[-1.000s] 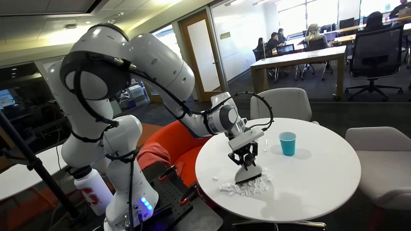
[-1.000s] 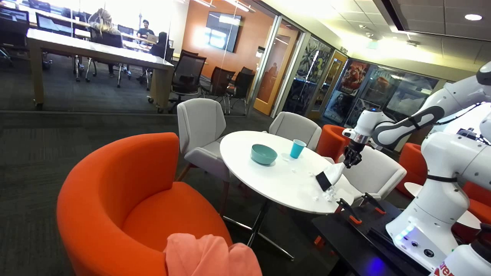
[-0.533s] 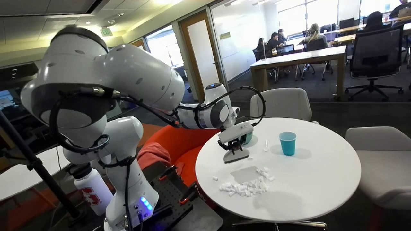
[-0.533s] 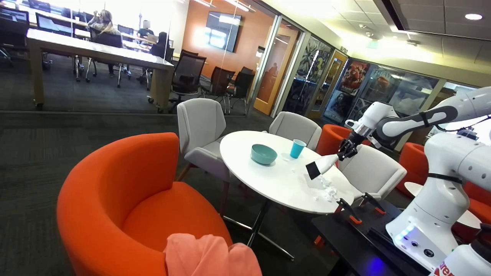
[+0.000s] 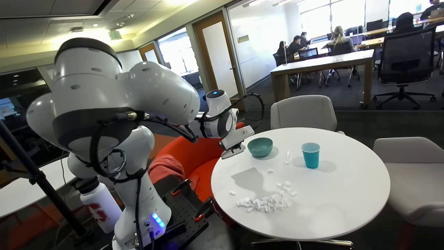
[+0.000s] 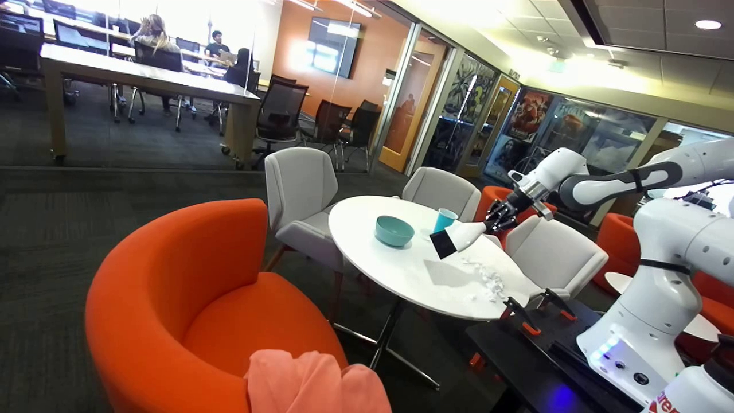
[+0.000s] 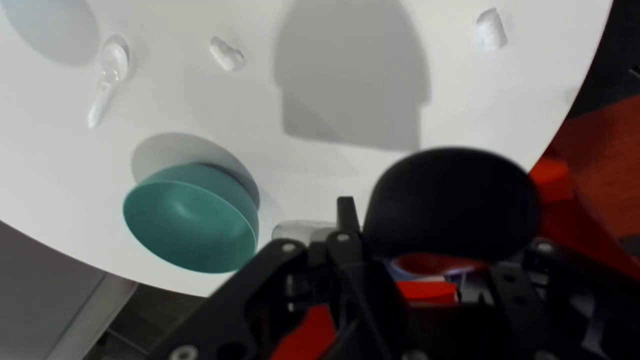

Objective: Use the brush to sweep the white objects to the right side of the table

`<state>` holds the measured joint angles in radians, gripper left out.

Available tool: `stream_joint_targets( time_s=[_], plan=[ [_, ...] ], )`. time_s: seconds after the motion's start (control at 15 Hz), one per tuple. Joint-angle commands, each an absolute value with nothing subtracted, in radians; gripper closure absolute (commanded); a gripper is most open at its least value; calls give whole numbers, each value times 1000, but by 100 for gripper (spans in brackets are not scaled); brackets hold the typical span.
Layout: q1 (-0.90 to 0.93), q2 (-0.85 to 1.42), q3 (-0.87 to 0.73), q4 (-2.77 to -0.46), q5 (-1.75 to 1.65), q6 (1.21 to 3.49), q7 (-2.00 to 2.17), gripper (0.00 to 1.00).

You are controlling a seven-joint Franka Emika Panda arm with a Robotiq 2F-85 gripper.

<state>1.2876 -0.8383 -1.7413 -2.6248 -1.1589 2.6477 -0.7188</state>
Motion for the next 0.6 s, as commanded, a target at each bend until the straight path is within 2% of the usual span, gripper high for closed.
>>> stream_joint_targets(
  time_s=[0.0, 0.53],
  plan=[
    [1451, -797, -1822, -2619, -1264, 2749, -613, 86],
    [1787, -927, -2050, -2454, -1596, 2638, -362, 86]
  ],
)
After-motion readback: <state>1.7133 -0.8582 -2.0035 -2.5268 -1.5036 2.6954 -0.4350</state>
